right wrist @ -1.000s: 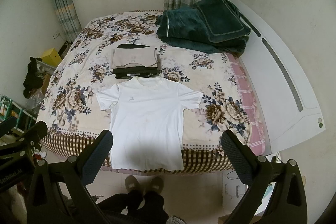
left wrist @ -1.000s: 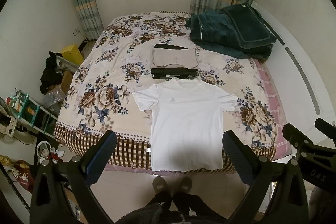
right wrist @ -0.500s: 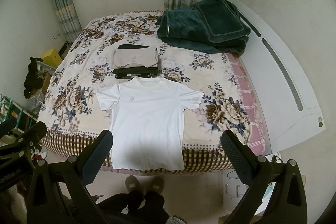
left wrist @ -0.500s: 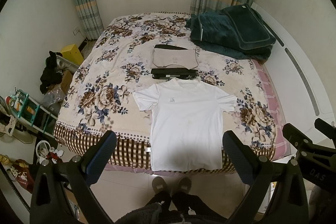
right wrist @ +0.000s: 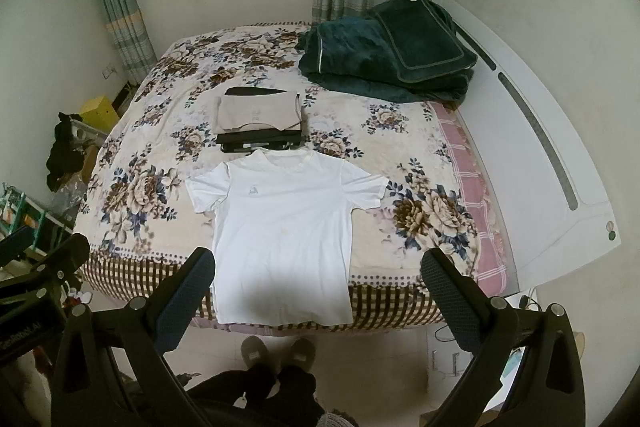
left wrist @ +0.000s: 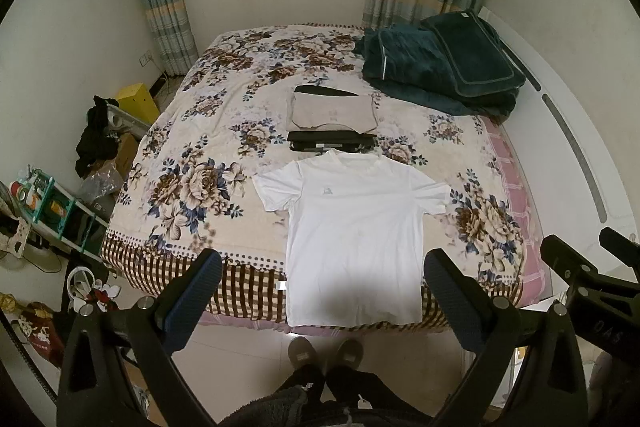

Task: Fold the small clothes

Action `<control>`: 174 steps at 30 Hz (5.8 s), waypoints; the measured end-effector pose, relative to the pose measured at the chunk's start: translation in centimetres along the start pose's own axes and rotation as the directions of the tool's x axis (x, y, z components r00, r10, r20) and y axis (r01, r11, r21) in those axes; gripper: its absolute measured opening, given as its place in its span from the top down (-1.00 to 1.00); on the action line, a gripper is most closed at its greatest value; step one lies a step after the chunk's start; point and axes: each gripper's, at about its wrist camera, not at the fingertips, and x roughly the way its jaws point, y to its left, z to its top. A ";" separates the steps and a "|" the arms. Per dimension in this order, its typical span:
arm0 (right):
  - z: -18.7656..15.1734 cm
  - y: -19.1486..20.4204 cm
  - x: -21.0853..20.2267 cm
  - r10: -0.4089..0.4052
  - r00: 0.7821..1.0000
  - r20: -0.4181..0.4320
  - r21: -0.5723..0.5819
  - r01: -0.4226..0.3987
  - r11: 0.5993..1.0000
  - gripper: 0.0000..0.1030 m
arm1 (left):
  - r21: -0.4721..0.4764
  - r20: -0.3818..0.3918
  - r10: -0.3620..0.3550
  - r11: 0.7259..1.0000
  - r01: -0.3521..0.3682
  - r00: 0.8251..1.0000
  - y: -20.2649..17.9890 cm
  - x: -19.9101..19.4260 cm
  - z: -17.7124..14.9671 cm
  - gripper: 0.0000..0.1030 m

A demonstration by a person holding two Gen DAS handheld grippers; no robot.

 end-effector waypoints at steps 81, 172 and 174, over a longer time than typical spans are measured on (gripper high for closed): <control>5.3 -4.7 78.4 0.460 0.861 -0.216 0.632 -0.236 0.739 0.08 | -0.226 -0.308 0.270 0.910 -0.346 0.912 14.4 58.1 -4.6 -1.00; -6.8 -7.9 80.0 0.520 0.825 -0.219 0.865 -0.082 0.495 -0.08 | 0.046 -0.192 -0.186 0.979 0.198 0.964 -2.0 65.3 3.0 0.81; -6.6 -8.5 79.4 0.521 0.824 -0.222 0.860 -0.086 0.503 -0.08 | 0.101 -0.257 -0.139 0.980 0.170 0.956 -3.9 65.8 1.3 0.74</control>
